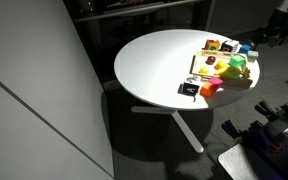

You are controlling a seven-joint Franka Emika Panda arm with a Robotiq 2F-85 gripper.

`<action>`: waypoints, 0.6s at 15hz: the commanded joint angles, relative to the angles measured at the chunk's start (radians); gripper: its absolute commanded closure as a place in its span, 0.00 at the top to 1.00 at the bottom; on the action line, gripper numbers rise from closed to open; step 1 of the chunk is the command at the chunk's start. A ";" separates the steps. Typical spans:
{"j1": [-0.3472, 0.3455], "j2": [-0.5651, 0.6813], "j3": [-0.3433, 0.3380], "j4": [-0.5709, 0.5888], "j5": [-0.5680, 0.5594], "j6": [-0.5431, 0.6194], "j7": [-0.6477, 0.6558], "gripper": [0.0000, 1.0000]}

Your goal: Put the yellow block on the pink block, put the plushy cube on the left in the crate and then put the yellow block back in the crate

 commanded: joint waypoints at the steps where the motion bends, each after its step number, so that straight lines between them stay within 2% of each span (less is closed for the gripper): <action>1: 0.007 0.037 0.002 0.013 0.036 0.027 -0.029 1.00; 9: 0.043 0.174 0.047 0.039 0.151 0.143 -0.110 1.00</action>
